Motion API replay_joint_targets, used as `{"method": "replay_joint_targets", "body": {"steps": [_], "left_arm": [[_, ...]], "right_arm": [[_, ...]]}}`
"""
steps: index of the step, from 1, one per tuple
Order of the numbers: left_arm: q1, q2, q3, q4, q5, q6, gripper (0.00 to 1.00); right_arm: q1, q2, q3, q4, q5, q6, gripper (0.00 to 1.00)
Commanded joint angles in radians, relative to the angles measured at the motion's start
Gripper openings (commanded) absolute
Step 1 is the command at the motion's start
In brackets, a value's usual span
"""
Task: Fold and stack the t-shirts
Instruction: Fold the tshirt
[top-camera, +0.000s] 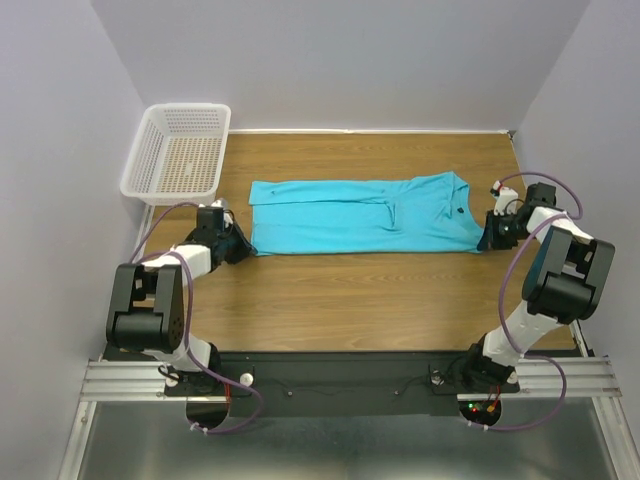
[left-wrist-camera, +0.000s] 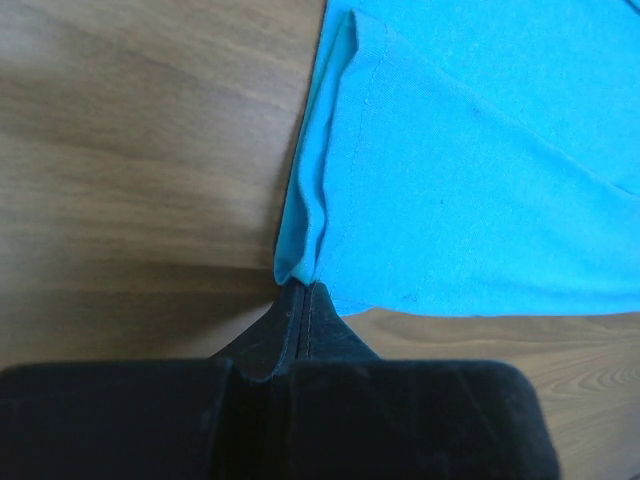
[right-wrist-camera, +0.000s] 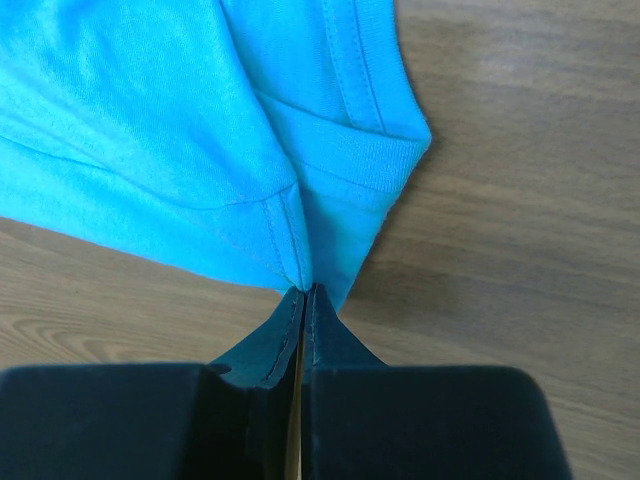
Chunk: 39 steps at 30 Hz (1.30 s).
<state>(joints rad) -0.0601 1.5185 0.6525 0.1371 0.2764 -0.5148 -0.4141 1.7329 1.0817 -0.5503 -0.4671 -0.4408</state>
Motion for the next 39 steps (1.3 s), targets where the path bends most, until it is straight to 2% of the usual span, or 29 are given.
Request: {"method": "replay_joint_targets", "body": {"steps": [1,11,13,14,15,16,18,19,22,27,29,32,34,37,39], "left_arm": [[0.005,-0.081,-0.042,-0.004,0.014,-0.022,0.0],[-0.013,-0.184,-0.103,-0.033,0.035,-0.056,0.0],[-0.02,-0.195,-0.116,-0.033,0.046,-0.074,0.0],[-0.023,-0.198,-0.129,-0.033,0.067,-0.08,0.0],[-0.024,-0.208,-0.137,-0.031,0.076,-0.086,0.04],[-0.026,-0.218,-0.146,-0.036,0.087,-0.099,0.19],[-0.026,-0.275,-0.151,-0.05,0.081,-0.106,0.36],[-0.026,-0.305,-0.151,-0.076,0.069,-0.109,0.43],[-0.024,-0.421,-0.122,-0.135,0.011,-0.1,0.52],[-0.021,-0.532,-0.039,-0.195,-0.078,-0.021,0.62],[-0.012,-0.525,-0.03,-0.163,-0.08,0.01,0.66],[-0.006,-0.411,0.024,-0.082,-0.024,0.07,0.66],[-0.006,-0.299,0.074,0.002,0.006,0.091,0.66],[-0.006,-0.149,0.148,0.055,0.03,0.119,0.66],[-0.006,-0.051,0.234,0.059,0.011,0.145,0.65]], "right_arm": [[-0.018,-0.073,-0.019,0.009,0.036,-0.036,0.01],[-0.035,-0.122,-0.035,-0.023,0.088,-0.118,0.01],[-0.04,-0.127,-0.04,-0.033,0.094,-0.13,0.04],[-0.041,-0.128,-0.043,-0.037,0.096,-0.133,0.14],[-0.043,-0.139,-0.045,-0.042,0.097,-0.133,0.21],[-0.046,-0.145,-0.045,-0.045,0.099,-0.133,0.27],[-0.051,-0.173,-0.04,-0.049,0.105,-0.131,0.41],[-0.052,-0.183,-0.036,-0.051,0.108,-0.13,0.44],[-0.054,-0.213,0.004,-0.062,0.11,-0.124,0.51],[-0.054,-0.191,0.11,-0.082,0.007,-0.098,0.52],[-0.054,-0.142,0.142,-0.08,-0.068,-0.076,0.52],[-0.054,-0.061,0.239,-0.079,-0.261,-0.026,0.52],[-0.052,0.055,0.308,-0.079,-0.377,0.031,0.51],[-0.035,0.221,0.476,-0.077,-0.427,0.1,0.5],[-0.019,0.301,0.596,-0.08,-0.409,0.128,0.5]]}}
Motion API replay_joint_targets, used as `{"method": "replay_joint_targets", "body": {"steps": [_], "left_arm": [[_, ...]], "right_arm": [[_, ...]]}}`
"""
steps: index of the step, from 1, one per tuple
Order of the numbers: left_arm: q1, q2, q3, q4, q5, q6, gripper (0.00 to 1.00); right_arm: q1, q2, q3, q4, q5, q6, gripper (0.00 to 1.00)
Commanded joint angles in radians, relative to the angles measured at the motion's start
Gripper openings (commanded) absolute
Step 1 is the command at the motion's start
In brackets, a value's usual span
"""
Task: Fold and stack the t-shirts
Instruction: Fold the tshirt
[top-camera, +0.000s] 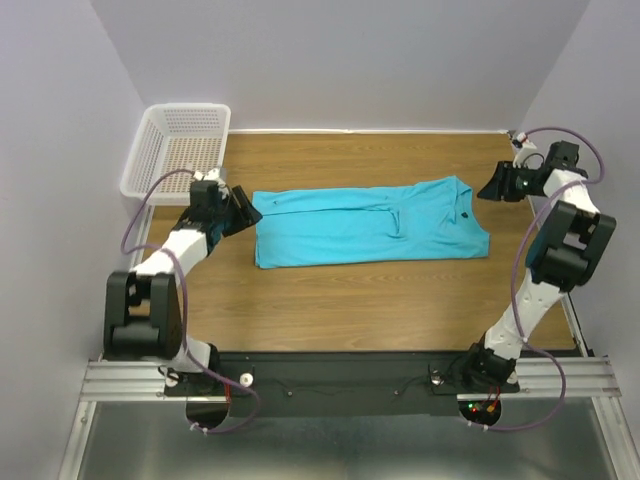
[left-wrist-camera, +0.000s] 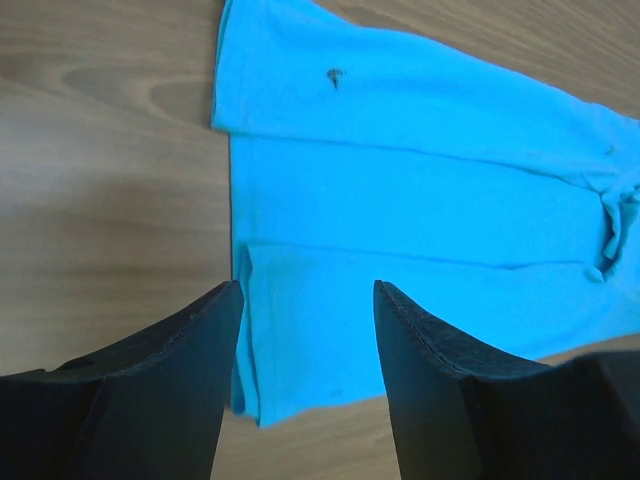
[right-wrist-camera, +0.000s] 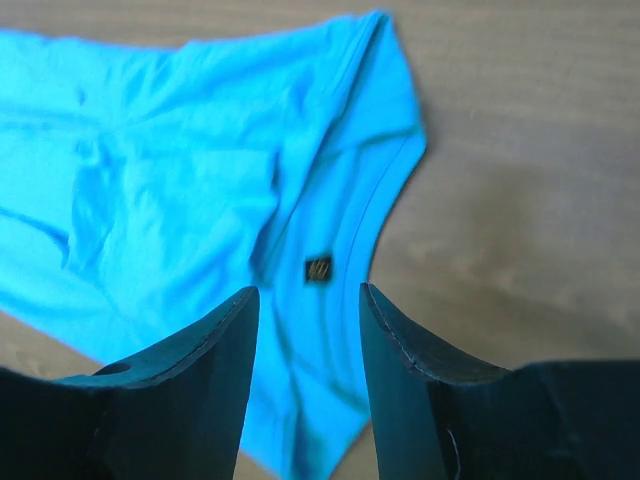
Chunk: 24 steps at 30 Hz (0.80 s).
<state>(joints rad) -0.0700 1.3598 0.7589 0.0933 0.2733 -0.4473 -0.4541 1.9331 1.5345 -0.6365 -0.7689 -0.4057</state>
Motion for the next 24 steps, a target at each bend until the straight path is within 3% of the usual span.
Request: {"method": "replay_joint_targets", "body": {"steps": [1,8,16,24], "left_arm": [[0.006,0.136,0.178,0.095,0.0,0.087,0.65],[0.004,0.312,0.304,0.069,-0.028,0.128,0.64],[0.004,0.441,0.402,0.057,-0.037,0.136,0.63],[-0.004,0.538,0.507,0.01,-0.039,0.147,0.62]], "right_arm": [[0.038,0.159,0.176,0.006,-0.077,0.106,0.51],[0.08,0.358,0.429,0.009,0.002,0.188,0.52],[0.143,0.449,0.6,0.008,0.082,0.22,0.52],[0.17,0.506,0.636,0.006,0.103,0.248,0.48]]}}
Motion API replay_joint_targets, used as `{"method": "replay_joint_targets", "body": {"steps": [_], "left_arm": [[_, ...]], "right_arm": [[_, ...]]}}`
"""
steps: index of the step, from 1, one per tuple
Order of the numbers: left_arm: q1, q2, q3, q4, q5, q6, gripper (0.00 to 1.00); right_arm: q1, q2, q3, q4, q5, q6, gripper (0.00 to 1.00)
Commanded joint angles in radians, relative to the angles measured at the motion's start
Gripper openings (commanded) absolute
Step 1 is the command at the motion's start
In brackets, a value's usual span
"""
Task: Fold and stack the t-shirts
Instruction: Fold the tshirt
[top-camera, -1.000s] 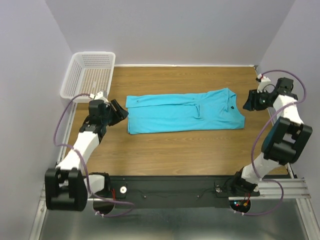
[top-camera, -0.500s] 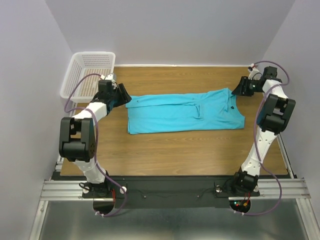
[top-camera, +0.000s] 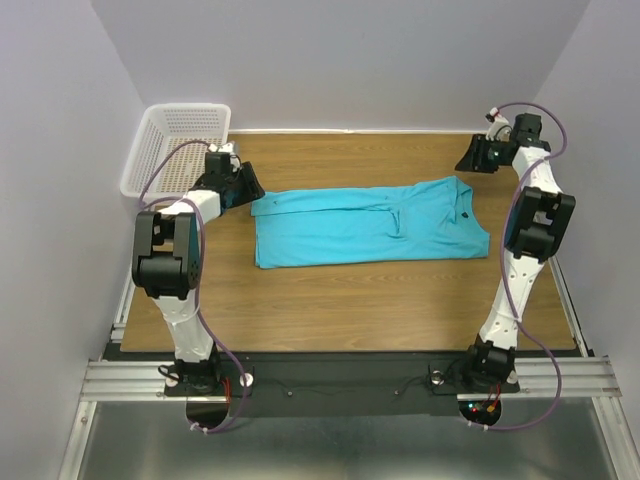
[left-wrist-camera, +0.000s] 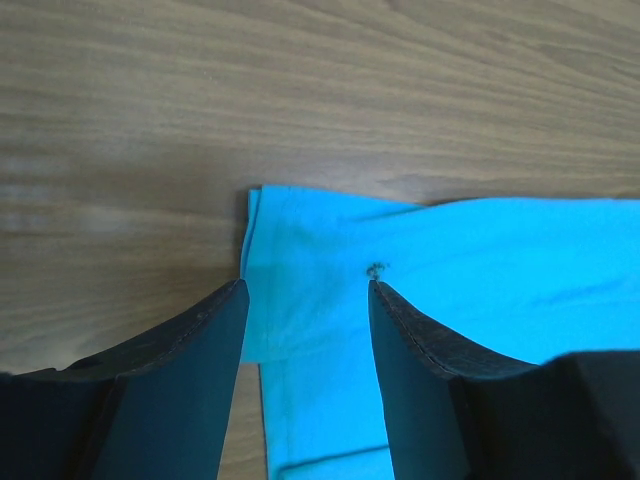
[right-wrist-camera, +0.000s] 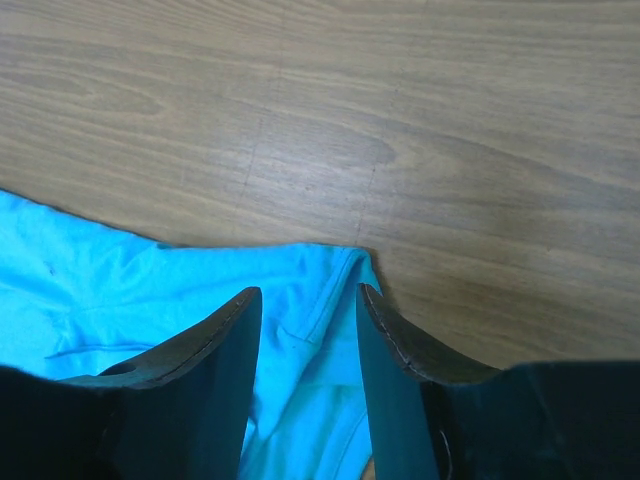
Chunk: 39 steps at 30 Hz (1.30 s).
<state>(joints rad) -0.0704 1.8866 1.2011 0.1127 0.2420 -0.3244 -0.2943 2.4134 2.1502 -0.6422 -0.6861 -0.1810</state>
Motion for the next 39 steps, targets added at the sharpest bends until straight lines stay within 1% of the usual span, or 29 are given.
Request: {"method": "replay_joint_targets", "body": {"steps": [1,10,13,18,21,27,31,33,35,36,39], "left_arm": [[-0.003,0.017,0.071,-0.015,-0.01,0.025,0.62],[-0.017,0.066,0.141,-0.064,-0.049,0.051,0.62],[-0.022,0.088,0.182,-0.094,-0.085,0.067,0.62],[-0.032,0.127,0.221,-0.134,-0.079,0.087,0.62],[-0.04,0.15,0.242,-0.159,-0.076,0.09,0.6],[-0.042,0.193,0.267,-0.186,-0.073,0.087,0.5],[-0.042,0.2,0.273,-0.188,-0.063,0.082,0.39],[-0.042,0.201,0.276,-0.188,-0.061,0.079,0.37],[-0.042,0.201,0.279,-0.189,-0.058,0.077,0.32],[-0.042,0.204,0.281,-0.189,-0.056,0.074,0.28],[-0.042,0.204,0.285,-0.189,-0.047,0.073,0.22]], "right_arm": [[0.015,0.027,0.016,0.012,0.025,0.023,0.48],[0.026,0.036,0.008,0.013,0.054,0.035,0.46],[0.026,0.036,0.008,0.012,0.062,0.04,0.46],[0.026,0.033,0.004,0.012,0.072,0.041,0.46],[0.026,0.03,-0.007,0.013,0.068,0.043,0.45],[0.026,0.015,-0.021,0.012,0.071,0.046,0.43],[0.026,0.003,-0.047,0.012,0.065,0.049,0.4],[0.026,0.0,-0.062,0.012,0.066,0.048,0.38],[0.027,-0.005,-0.076,0.012,0.066,0.049,0.38],[0.026,-0.005,-0.084,0.012,0.063,0.049,0.37],[0.027,-0.005,-0.09,0.012,0.054,0.051,0.34]]}}
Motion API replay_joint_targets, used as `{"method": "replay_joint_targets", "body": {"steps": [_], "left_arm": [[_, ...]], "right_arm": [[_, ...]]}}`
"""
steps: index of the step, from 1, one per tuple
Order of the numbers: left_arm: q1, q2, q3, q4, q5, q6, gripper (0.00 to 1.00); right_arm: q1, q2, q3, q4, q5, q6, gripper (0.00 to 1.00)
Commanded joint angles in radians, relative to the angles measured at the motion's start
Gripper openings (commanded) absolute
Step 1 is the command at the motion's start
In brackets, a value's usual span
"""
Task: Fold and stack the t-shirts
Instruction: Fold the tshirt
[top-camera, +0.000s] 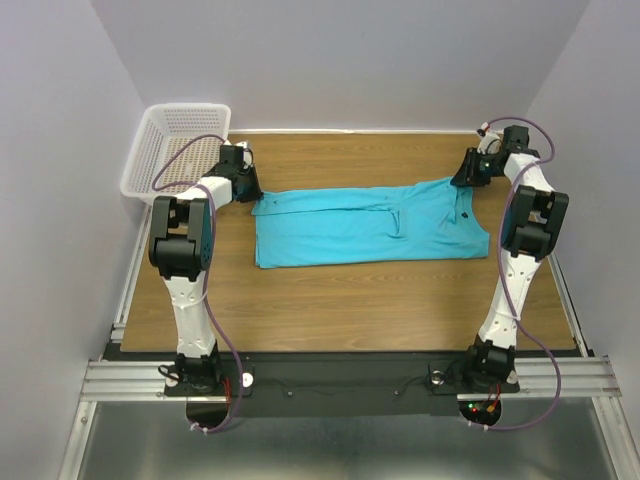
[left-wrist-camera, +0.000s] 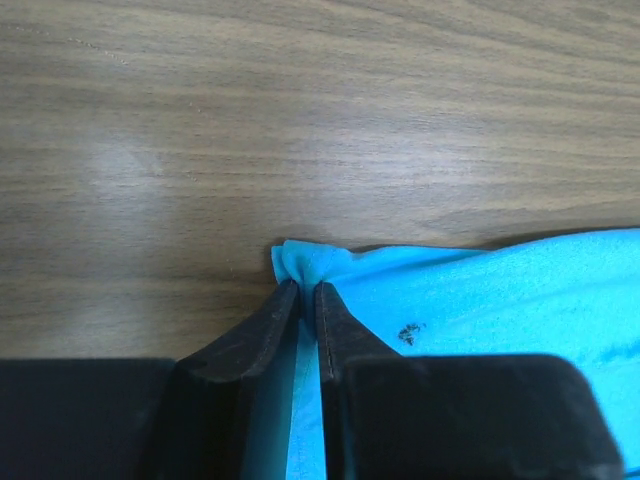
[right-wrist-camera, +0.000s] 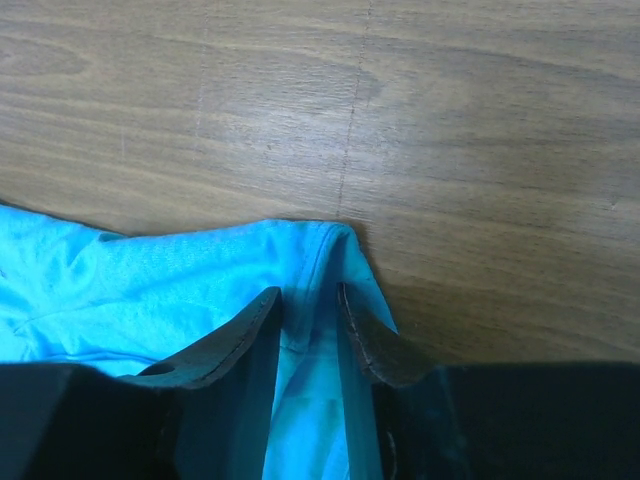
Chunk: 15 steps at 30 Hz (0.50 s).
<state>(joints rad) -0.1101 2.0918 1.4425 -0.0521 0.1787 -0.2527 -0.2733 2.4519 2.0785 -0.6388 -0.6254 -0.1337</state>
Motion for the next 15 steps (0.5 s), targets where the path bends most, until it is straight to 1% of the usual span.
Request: {"method": "replay_joint_targets", "body": {"steps": [1,2,3,5,6,8,9,10,15], "left_arm": [[-0.002,0.001,0.045,-0.025,0.021,0.0,0.2],[-0.002,0.001,0.045,-0.025,0.022,0.0,0.14],[-0.002,0.001,0.045,-0.023,0.025,-0.003,0.08],[-0.002,0.002,0.047,-0.025,0.018,-0.005,0.0],[-0.002,-0.001,0.045,-0.025,0.015,-0.011,0.0],[0.004,-0.004,0.044,-0.023,0.007,-0.017,0.0],[0.006,-0.009,0.041,-0.022,0.002,-0.023,0.0],[0.009,-0.012,0.038,-0.019,0.001,-0.023,0.0],[0.026,-0.029,0.012,-0.003,-0.024,-0.036,0.0]], "right_arm": [[0.006,-0.044,-0.017,0.01,-0.007,0.005,0.33],[0.005,-0.044,-0.015,0.01,-0.007,0.005,0.31],[0.005,-0.044,-0.006,0.01,-0.008,0.006,0.27],[0.005,-0.048,0.002,0.01,-0.004,0.008,0.23],[0.005,-0.05,0.005,0.01,-0.002,0.006,0.19],[0.005,-0.059,0.014,0.011,0.006,0.006,0.13],[0.003,-0.065,0.015,0.011,0.007,0.005,0.05],[0.003,-0.07,0.014,0.011,0.007,0.003,0.01],[-0.007,-0.097,0.002,0.013,0.03,-0.003,0.01]]}}
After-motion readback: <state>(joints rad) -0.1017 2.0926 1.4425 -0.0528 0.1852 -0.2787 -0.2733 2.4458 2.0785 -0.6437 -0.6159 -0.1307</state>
